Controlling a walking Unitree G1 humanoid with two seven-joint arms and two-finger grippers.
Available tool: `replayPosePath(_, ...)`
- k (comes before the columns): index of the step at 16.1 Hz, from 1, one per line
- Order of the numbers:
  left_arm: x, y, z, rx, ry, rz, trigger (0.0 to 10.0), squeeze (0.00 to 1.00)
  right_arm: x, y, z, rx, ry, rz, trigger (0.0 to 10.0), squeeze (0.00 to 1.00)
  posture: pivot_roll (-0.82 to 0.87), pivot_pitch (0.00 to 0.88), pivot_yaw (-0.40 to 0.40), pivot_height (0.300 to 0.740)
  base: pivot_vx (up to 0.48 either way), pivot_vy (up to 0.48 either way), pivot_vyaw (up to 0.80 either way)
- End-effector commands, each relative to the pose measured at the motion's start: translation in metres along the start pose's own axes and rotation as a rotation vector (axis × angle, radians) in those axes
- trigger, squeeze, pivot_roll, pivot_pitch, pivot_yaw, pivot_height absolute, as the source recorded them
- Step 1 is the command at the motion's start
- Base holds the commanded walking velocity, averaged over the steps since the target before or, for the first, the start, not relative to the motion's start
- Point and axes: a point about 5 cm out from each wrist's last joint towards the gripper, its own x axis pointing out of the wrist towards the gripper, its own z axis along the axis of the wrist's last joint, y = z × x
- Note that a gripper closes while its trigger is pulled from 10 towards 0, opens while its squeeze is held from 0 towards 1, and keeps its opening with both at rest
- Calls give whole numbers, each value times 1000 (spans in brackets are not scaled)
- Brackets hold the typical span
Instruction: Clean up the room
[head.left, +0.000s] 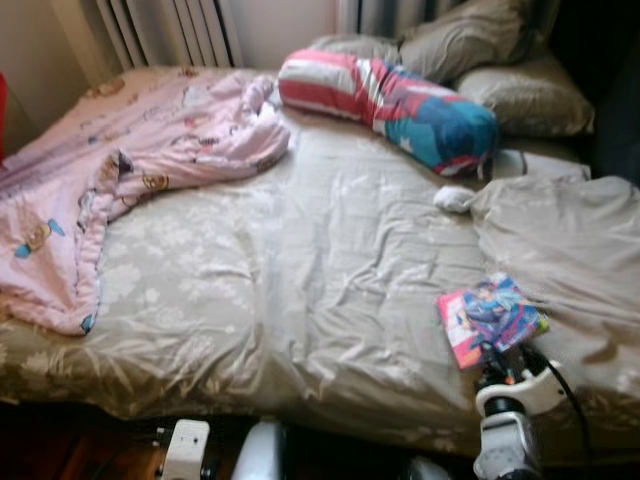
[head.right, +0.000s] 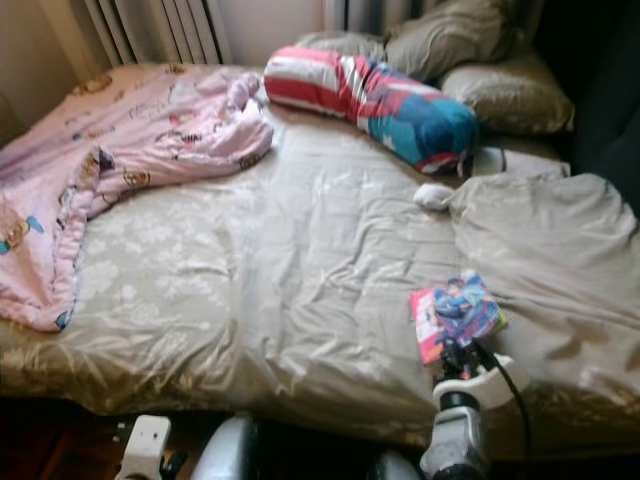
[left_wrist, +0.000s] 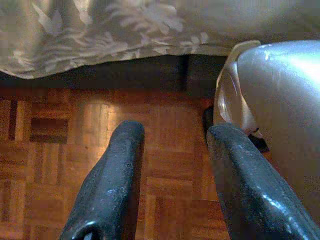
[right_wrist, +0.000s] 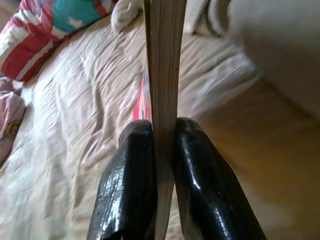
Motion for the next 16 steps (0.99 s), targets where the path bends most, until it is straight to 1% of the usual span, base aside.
replayPosePath(1,-2,2,-5,-3,22,9,10000,0,5,10,6,3,-30,66,10000,0,91,86,18,636,0,0,0)
replayPosePath(2,-1,1,-5,-1,19,7,10000,0,6,15,6,51,-38,128,10000,0,89,82,19,636,0,0,0)
replayPosePath(3,-1,1,-4,4,18,3,10000,0,7,21,5,76,-37,191,10000,0,88,80,19,636,0,0,0)
replayPosePath(4,-1,1,-4,6,18,1,10000,0,7,22,5,72,-36,193,10000,0,85,72,21,636,0,0,0)
replayPosePath(6,0,1,-2,8,14,-2,10000,0,7,19,6,64,-38,155,10000,0,88,66,22,636,0,0,0)
replayPosePath(9,0,1,-1,18,9,-6,10000,0,7,17,8,92,-54,145,10000,0,88,73,22,636,0,0,0)
replayPosePath(16,-1,0,-2,17,10,-12,10000,0,7,14,9,81,-52,130,10000,0,90,78,22,636,0,0,0)
